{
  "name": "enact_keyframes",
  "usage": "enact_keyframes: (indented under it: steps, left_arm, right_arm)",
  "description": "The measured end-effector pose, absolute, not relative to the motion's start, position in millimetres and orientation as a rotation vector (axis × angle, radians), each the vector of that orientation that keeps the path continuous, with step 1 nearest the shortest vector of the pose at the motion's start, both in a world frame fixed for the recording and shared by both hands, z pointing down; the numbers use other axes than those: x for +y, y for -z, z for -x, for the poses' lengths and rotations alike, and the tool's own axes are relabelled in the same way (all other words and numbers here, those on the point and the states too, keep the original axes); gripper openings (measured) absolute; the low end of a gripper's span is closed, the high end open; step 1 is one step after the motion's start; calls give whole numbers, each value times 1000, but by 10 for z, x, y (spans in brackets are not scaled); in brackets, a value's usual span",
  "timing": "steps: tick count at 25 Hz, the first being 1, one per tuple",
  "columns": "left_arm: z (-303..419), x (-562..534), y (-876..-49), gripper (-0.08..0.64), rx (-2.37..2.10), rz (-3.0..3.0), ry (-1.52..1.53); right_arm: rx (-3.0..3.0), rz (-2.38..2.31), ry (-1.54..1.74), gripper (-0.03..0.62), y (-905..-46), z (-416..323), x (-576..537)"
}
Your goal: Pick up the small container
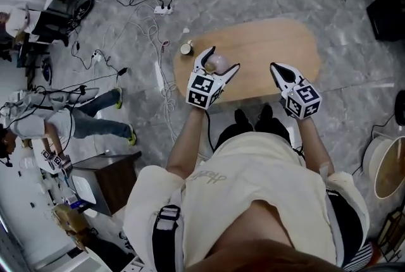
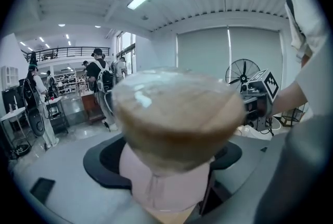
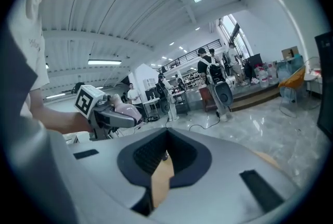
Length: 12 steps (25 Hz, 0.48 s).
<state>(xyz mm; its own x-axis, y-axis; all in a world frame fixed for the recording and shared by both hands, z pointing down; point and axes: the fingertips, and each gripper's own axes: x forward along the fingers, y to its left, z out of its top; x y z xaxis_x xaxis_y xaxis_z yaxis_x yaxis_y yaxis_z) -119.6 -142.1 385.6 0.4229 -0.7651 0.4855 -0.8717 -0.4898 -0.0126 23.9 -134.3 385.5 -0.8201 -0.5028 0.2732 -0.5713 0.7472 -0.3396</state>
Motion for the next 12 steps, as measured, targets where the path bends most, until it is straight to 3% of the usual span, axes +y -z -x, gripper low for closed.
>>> enact_keyframes:
  steps: [12]
  left_arm:
    - [1388,-1252,-2882,419,-1560,-2488,-487]
  right_arm:
    - [-2912,-893,-358,-1,-2729,-316,-1441]
